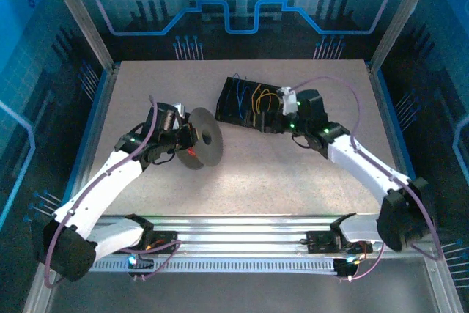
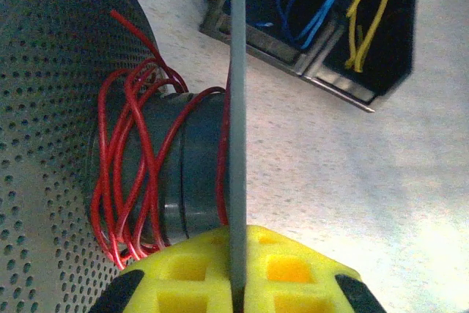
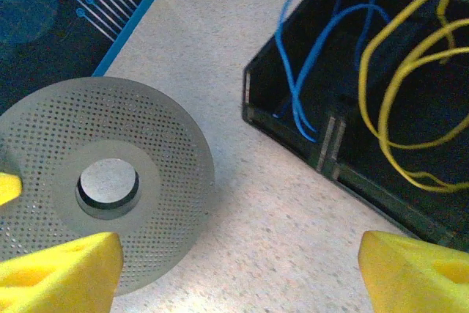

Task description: Wrap the cables

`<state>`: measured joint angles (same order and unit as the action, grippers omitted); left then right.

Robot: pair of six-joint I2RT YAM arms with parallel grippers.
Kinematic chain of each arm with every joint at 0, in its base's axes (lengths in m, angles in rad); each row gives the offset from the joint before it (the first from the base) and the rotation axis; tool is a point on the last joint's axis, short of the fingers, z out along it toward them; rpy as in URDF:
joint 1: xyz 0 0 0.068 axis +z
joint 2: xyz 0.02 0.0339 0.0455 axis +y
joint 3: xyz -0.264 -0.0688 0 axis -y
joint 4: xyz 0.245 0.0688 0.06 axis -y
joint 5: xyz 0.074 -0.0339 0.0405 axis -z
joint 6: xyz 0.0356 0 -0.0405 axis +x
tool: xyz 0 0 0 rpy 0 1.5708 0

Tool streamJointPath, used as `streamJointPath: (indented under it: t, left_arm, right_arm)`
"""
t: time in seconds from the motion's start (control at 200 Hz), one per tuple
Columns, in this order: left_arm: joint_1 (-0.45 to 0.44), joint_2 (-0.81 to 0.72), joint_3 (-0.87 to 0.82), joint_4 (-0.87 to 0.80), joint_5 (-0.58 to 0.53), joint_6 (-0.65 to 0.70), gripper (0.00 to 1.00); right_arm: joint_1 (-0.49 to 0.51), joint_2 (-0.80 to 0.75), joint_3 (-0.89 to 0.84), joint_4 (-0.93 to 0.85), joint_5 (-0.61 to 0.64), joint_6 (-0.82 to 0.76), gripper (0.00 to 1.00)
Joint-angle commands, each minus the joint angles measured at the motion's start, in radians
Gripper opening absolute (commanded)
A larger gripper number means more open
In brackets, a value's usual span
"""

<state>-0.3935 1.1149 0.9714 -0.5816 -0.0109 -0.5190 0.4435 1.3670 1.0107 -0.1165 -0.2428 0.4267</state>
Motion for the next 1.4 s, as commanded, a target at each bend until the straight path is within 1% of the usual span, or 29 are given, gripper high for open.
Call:
streamJointPath:
  t: [0.0,0.125,0.23,0.285,0.375,0.46,0.525,0.62,0.661,0.716,0.786,0.971,1.036,1.256,1.396]
  left_arm:
    - [-0.044,0.037,0.103,-0.069,-0.162,0.075,0.00]
    - [-0.103,0.132,0.177,-0.097,-0.263,0.100,0.00]
    - [-0.150,0.209,0.232,-0.122,-0.365,0.115,0.00]
    - [-0.169,0.240,0.255,-0.132,-0.398,0.120,0.00]
    - [-0.195,0.280,0.280,-0.135,-0.423,0.125,0.00]
    - [-0.209,0.304,0.289,-0.118,-0.415,0.124,0.00]
    - [-0.213,0.317,0.286,-0.100,-0.390,0.122,0.08]
    - [-0.214,0.337,0.289,-0.087,-0.368,0.116,0.18]
    - [-0.214,0.342,0.290,-0.087,-0.364,0.113,0.26]
    - [-0.215,0.348,0.290,-0.086,-0.362,0.114,0.31]
    - [-0.215,0.349,0.285,-0.086,-0.359,0.112,0.37]
    - [-0.215,0.327,0.268,-0.071,-0.347,0.114,0.39]
    - [-0.215,0.318,0.258,-0.060,-0.335,0.115,0.41]
    - [-0.215,0.321,0.247,-0.033,-0.318,0.120,0.42]
    - [-0.214,0.332,0.243,-0.020,-0.302,0.118,0.42]
  right_arm:
    - [0.052,0.100,0.138,-0.065,0.012,-0.009,0.83]
    - [0.085,0.239,0.305,-0.119,0.033,-0.028,0.78]
    - [0.088,0.345,0.436,-0.173,0.059,-0.055,0.72]
    - [0.087,0.398,0.504,-0.209,0.085,-0.073,0.68]
    - [0.084,0.479,0.608,-0.260,0.104,-0.097,0.64]
    - [0.078,0.550,0.696,-0.286,0.088,-0.100,0.56]
    - [0.074,0.603,0.761,-0.307,0.077,-0.096,0.53]
    - [0.071,0.673,0.845,-0.344,0.080,-0.089,0.51]
    - [0.070,0.698,0.872,-0.354,0.082,-0.084,0.49]
    - [0.069,0.729,0.909,-0.373,0.093,-0.079,0.48]
    - [0.069,0.754,0.937,-0.386,0.109,-0.076,0.48]
    - [0.069,0.774,0.958,-0.395,0.123,-0.076,0.50]
    - [0.069,0.762,0.950,-0.391,0.124,-0.078,0.51]
    - [0.065,0.689,0.875,-0.351,0.132,-0.075,0.52]
    - [0.049,0.672,0.838,-0.328,0.143,-0.063,0.54]
